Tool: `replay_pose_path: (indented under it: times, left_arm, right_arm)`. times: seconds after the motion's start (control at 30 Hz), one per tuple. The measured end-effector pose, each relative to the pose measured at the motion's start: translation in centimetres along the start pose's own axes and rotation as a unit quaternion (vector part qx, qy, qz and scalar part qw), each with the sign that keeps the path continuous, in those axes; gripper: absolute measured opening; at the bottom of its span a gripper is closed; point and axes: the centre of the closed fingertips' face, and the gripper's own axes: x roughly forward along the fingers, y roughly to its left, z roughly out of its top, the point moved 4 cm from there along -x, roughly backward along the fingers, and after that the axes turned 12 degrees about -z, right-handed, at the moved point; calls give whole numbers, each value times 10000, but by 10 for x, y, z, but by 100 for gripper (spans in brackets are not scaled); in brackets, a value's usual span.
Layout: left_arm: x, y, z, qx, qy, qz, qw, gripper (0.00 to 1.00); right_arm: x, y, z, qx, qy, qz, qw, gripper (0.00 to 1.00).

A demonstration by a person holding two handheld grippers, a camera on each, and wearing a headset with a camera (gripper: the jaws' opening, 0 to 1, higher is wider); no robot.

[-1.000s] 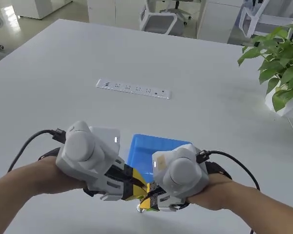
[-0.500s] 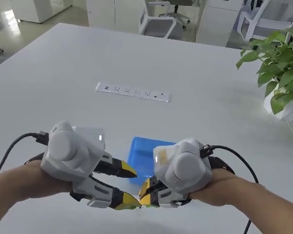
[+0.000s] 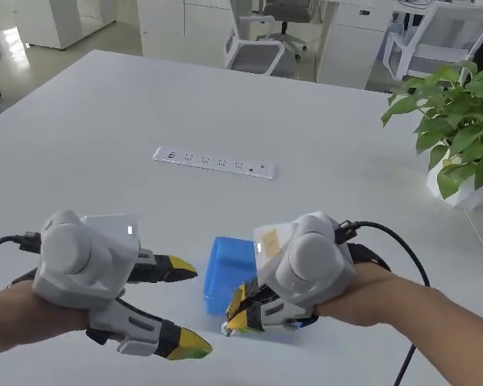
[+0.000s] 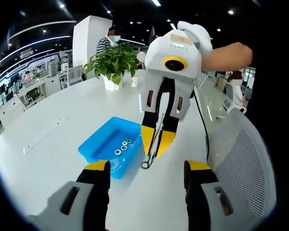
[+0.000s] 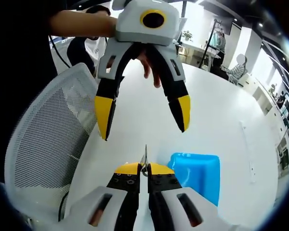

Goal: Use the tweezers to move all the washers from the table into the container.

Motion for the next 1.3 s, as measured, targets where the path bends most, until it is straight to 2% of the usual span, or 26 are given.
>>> replay_pose_path:
  times: [0.3, 0.8, 1.03, 1.3]
  left_arm:
    - [-11, -3, -4, -164, -145, 152, 9996, 76]
    - [-20, -4, -4, -312, -340, 347, 9983, 89]
    - [-28, -3, -8, -351, -392, 467, 9975, 94]
    - [-31, 1, -9, -369, -461, 533, 9968, 99]
  right_arm:
    - [-14, -18, 10, -24, -79, -152, 9999, 5]
    - [-26, -50, 9, -103, -110, -413, 9990, 5]
    - [-21, -64, 0, -101, -86, -506, 9986, 5]
    - [-4, -67, -18, -93, -9, -455, 9989, 5]
